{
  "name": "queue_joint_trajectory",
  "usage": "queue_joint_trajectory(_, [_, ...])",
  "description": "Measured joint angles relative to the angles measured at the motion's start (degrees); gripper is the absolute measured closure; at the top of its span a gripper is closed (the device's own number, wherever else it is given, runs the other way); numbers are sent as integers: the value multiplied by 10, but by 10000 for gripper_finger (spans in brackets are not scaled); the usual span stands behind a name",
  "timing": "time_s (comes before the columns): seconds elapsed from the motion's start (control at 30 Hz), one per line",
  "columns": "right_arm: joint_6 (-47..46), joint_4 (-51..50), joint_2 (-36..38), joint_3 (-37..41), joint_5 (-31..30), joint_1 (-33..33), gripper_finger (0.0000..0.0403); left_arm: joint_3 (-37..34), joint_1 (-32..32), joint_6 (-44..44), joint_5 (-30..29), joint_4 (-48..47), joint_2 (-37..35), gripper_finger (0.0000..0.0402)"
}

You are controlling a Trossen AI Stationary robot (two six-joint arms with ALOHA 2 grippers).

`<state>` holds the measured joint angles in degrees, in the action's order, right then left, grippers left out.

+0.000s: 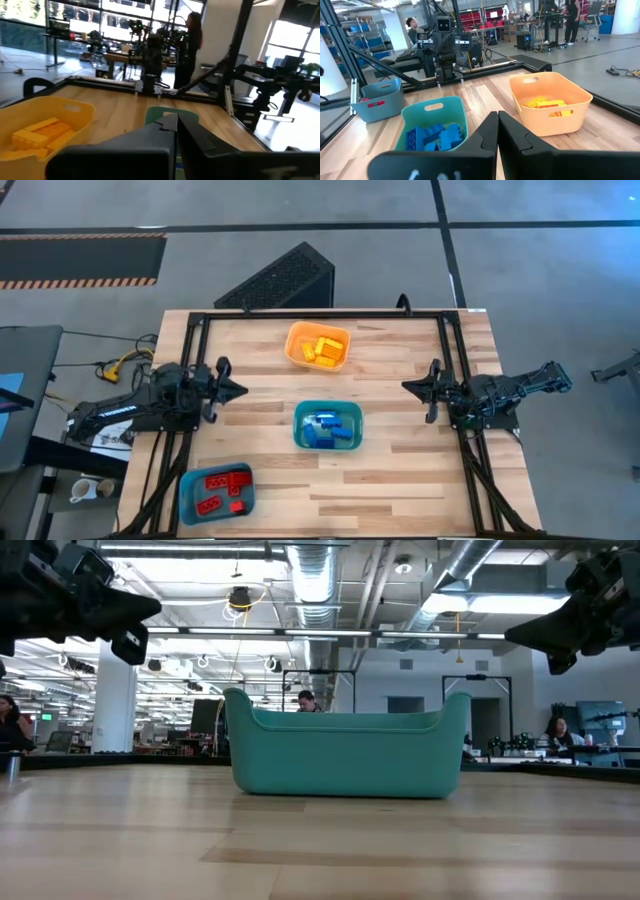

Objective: Sort & place blocks by color
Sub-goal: Return to Home Position

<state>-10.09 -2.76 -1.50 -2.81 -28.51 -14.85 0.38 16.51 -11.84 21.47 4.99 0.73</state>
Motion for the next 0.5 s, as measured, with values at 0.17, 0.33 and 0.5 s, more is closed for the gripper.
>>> queue_joint_trajectory(0.17, [0, 0, 0, 0, 0, 0, 378, 0, 0, 0, -19, -2, 0, 401])
queue_joint_trajectory(0.33, [0, 0, 0, 0, 0, 0, 376, 0, 0, 0, -28, -2, 0, 401])
queue_joint_trajectory(0.5, [0, 0, 0, 0, 0, 0, 374, 0, 0, 0, -28, -3, 0, 401])
